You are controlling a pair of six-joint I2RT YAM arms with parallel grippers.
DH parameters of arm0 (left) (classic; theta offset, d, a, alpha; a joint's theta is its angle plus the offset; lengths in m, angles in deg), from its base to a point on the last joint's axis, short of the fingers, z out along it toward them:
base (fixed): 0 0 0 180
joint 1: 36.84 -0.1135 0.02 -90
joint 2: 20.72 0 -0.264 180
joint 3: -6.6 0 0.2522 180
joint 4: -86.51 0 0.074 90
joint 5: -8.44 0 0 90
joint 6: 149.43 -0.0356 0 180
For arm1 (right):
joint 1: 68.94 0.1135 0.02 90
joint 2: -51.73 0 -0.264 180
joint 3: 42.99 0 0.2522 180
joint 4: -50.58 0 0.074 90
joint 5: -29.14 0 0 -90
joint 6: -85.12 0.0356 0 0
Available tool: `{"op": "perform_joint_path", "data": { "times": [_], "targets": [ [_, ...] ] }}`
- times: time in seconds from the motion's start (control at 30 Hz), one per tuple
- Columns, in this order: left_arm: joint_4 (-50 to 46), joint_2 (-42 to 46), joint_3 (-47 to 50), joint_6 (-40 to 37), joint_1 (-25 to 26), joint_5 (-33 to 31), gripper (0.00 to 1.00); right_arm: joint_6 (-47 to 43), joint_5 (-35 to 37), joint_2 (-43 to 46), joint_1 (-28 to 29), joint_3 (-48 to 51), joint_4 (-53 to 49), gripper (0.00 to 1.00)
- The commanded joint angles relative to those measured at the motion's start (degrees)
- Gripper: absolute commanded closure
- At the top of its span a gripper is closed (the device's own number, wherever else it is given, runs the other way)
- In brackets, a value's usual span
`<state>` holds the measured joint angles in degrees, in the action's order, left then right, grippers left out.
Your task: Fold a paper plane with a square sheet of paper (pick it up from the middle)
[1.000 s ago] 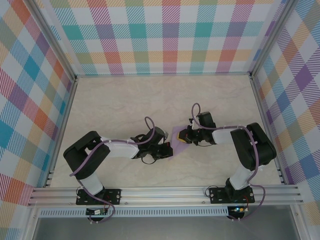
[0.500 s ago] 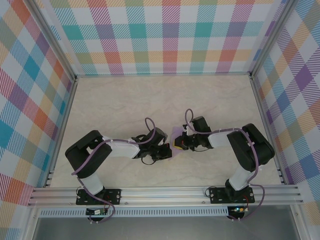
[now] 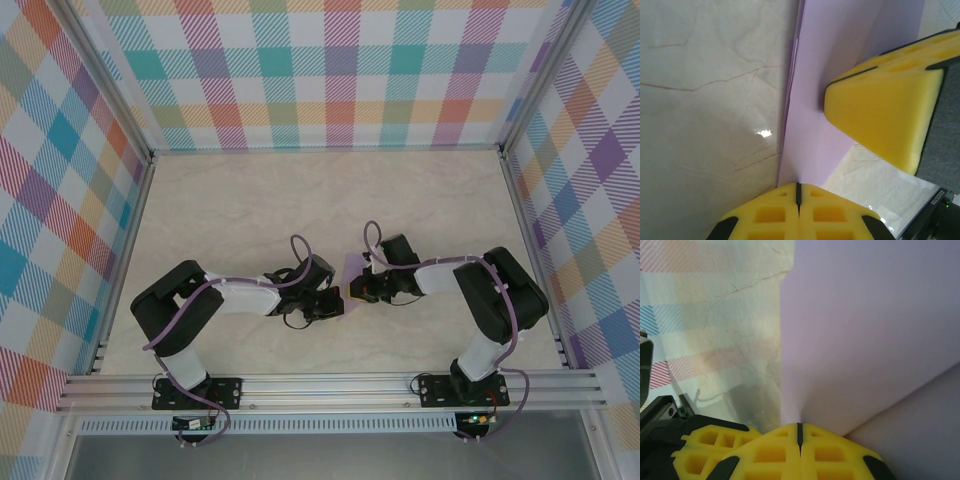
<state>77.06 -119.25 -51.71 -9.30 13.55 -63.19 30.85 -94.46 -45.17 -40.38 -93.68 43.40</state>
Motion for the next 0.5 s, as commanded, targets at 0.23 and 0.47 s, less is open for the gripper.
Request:
{"op": "perform_joint_path", "data": {
  "times": [0.23, 0.47],
  "targets": [
    [-14.15, -1.26, 1.24, -0.03, 0.25, -2.20, 1.00, -5.91, 4.27, -4.45, -5.98, -4.60, -0.02, 1.00],
    [-13.55, -1.29, 0.91, -0.03, 0.27, -1.96, 1.00, -5.73, 4.05, -6.40, -10.98, -7.04, 0.92, 1.00]
  ]
}}
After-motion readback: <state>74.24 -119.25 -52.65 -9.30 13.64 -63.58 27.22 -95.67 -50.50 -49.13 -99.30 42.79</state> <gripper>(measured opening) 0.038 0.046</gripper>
